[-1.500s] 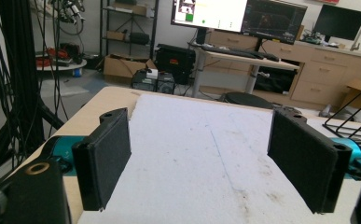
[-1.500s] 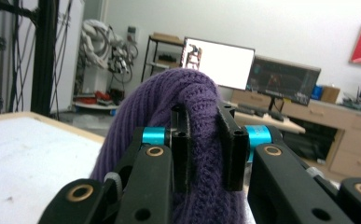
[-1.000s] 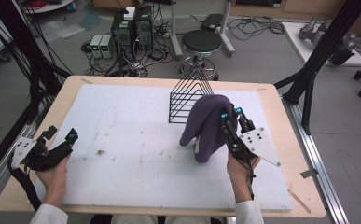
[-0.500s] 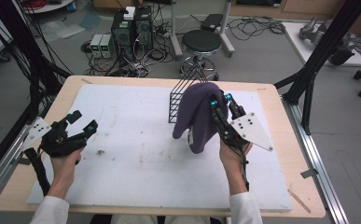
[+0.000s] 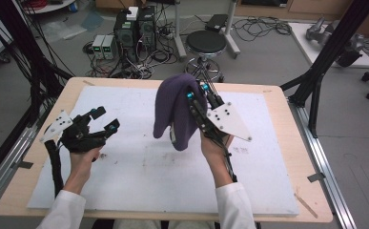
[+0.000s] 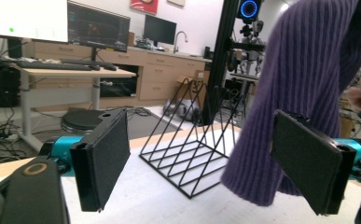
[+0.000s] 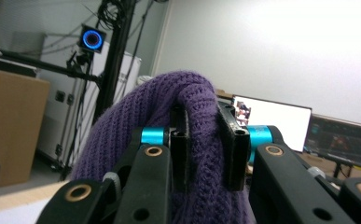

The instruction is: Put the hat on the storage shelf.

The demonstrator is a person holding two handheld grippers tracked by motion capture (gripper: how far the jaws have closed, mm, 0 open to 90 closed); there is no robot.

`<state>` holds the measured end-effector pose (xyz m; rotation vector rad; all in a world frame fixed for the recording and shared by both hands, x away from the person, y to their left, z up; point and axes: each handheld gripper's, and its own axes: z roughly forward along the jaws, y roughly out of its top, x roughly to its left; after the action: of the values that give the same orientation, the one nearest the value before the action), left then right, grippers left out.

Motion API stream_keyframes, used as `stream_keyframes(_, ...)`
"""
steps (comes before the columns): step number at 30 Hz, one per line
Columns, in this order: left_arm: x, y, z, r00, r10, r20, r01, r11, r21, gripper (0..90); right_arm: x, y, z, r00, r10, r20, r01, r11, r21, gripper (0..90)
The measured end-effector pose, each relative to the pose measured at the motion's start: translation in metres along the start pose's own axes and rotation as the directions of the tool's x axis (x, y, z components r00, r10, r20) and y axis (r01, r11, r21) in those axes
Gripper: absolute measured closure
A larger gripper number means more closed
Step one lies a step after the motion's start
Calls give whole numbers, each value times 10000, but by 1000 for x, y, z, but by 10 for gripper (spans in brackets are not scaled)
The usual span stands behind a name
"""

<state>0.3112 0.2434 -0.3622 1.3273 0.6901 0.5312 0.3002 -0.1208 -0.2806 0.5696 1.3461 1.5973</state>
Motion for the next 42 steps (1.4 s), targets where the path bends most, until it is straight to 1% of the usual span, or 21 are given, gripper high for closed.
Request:
stream_keyframes(2,-2,0,3,9998,-105,151,107,9998,-141,202,7,4,6,10000,37,-48,-38,9999,-132,770)
stream_keyframes(8,-10,-1,10,9981,124,608,-112,9997,-204,203,27,10,24,9991,103,-416,-115,9995,-293,770)
stream_keyframes(10,-11,-1,11,9977,192,646,-183,9997,-148,204,36,11,30,9980,224,-588,-242,9992,-306,769)
stream_keyframes(14,-11,-3,12,9956,119,934,-114,9999,-54,216,51,11,38,9959,160,-891,-186,9994,-279,768)
stream_keyframes(15,-10,-3,12,9952,106,968,-103,9999,-40,219,55,12,39,9944,165,-1043,-194,9994,-269,768)
stream_keyframes(17,-9,-5,12,9939,-82,1099,82,10000,3,221,61,13,41,9928,155,-1184,-187,9995,-255,768)
stream_keyframes(18,-9,-5,12,9933,-143,1151,139,9999,47,220,66,14,42,9915,45,-1297,-83,9995,-291,766)
stream_keyframes(20,-9,-8,14,9894,-361,1403,350,9993,102,224,70,15,43,9898,20,-1423,-64,9995,-301,765)
stream_keyframes(21,-8,-9,15,9861,-465,1598,431,9988,244,246,71,15,43,9893,-17,-1459,-27,9995,-300,764)
stream_keyframes(22,-8,-10,15,9824,-509,1798,449,9983,374,282,72,14,43,9884,-21,-1515,-18,9997,-255,760)
stream_keyframes(23,-8,-10,15,9785,-440,2014,342,9981,517,338,73,14,44,9878,-83,-1557,53,9998,-195,757)
stream_keyframes(24,-9,-11,15,9777,-372,2065,257,9980,582,463,73,14,44,9861,-146,-1654,133,9999,-91,754)
stream_keyframes(25,-9,-11,15,9773,-305,2096,186,9981,585,546,73,14,43,9860,-210,-1656,203,9998,-56,754)
stream_keyframes(28,-10,-10,14,9773,-115,2115,-10,9983,589,759,68,14,41,9858,-287,-1656,293,9996,9,755)
stream_keyframes(29,-10,-9,13,9785,-110,2061,1,9986,527,791,66,14,40,9862,-306,-1628,316,9995,38,755)
stream_keyframes(31,-9,-8,12,9810,-148,1933,63,9990,447,815,60,13,38,9877,-299,-1536,316,9995,85,755)
stream_keyframes(34,-6,-6,10,9829,-265,1825,228,9995,219,824,49,11,33,9920,-409,-1194,438,9988,217,756)
stream_keyframes(36,-2,-3,8,9828,-396,1805,395,9992,44,828,40,9,31,9940,-559,-936,587,9979,272,757)
stream_keyframes(37,-1,-1,8,9827,-397,1811,397,9992,40,828,36,9,31,9934,-686,-915,715,9970,289,757)
stream_keyframes(39,0,4,8,9846,-215,1736,212,9998,34,830,29,6,29,9933,-765,-864,804,9958,427,756)
stream_keyframes(42,-1,15,12,9852,93,1711,-100,9999,37,830,20,1,27,9920,-1052,-704,1095,9921,613,757)
